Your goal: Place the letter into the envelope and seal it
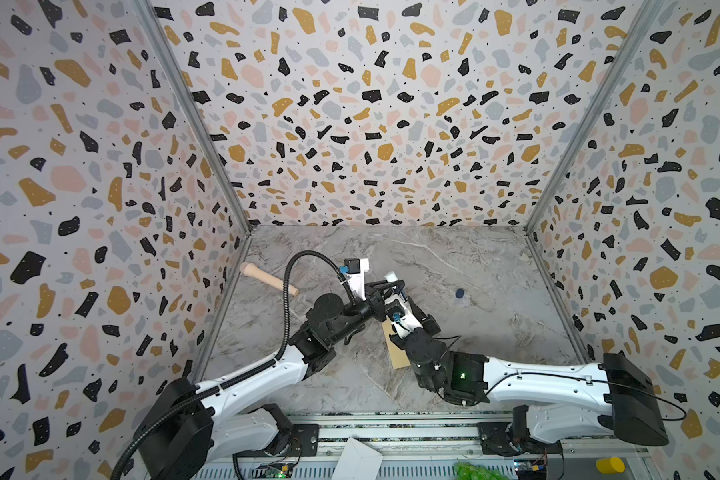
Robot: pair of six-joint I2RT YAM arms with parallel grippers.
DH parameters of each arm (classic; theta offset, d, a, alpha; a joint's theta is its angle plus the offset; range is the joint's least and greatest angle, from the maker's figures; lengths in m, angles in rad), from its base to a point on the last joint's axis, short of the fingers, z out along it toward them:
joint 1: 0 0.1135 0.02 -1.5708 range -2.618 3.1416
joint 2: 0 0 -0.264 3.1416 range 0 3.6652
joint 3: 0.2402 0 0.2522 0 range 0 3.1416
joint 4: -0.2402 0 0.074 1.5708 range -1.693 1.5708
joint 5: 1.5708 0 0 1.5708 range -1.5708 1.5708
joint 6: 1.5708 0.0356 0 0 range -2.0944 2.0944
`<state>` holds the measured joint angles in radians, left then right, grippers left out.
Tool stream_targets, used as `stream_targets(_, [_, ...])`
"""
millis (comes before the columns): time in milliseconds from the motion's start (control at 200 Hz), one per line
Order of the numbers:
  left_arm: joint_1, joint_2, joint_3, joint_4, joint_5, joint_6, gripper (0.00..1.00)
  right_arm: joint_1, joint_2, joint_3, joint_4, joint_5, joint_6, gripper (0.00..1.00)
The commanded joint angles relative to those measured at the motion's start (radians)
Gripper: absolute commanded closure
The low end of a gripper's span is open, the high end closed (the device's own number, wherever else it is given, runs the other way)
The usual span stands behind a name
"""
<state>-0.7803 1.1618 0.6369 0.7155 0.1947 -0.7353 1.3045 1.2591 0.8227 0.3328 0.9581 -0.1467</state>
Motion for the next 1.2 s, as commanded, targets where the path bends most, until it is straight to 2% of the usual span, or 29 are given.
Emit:
stream_targets(0, [-0.011, -0.020, 0.031, 0.009, 0.054, 0.020, 1.00, -0.060, -0.151, -0.031, -0.029, -0.331, 0.117, 0.46])
stream_targets(40, [-0.008, -0.026, 0.035, 0.006, 0.056, 0.023, 1.00, -0.110, -0.199, -0.065, -0.032, -0.478, 0.161, 0.38])
stream_targets(125, [-0.001, -0.038, 0.043, -0.006, 0.066, 0.029, 1.00, -0.243, -0.292, -0.144, -0.008, -0.792, 0.265, 0.27])
stream_targets(235, [0.008, -0.049, 0.051, -0.010, 0.082, 0.028, 1.00, -0.409, -0.363, -0.226, 0.049, -1.130, 0.378, 0.24])
stream_targets(355, [0.010, -0.051, 0.054, -0.008, 0.095, 0.022, 1.00, -0.521, -0.370, -0.261, 0.099, -1.386, 0.457, 0.24])
stream_targets(476, [0.012, -0.053, 0.052, 0.000, 0.101, 0.014, 1.00, -0.582, -0.322, -0.272, 0.172, -1.557, 0.539, 0.26])
stream_targets(611, [0.013, -0.058, 0.052, 0.002, 0.106, 0.011, 1.00, -0.615, -0.261, -0.282, 0.257, -1.644, 0.611, 0.34])
stream_targets(941, [0.012, -0.060, 0.052, -0.001, 0.113, 0.008, 1.00, -0.642, -0.233, -0.289, 0.362, -1.658, 0.677, 0.49])
stream_targets(1026, [0.013, -0.059, 0.055, -0.001, 0.115, 0.008, 1.00, -0.643, -0.223, -0.286, 0.368, -1.662, 0.683, 0.55])
stream_targets(1196, [0.013, -0.056, 0.055, -0.003, 0.117, 0.008, 1.00, -0.644, -0.216, -0.283, 0.365, -1.650, 0.688, 0.75])
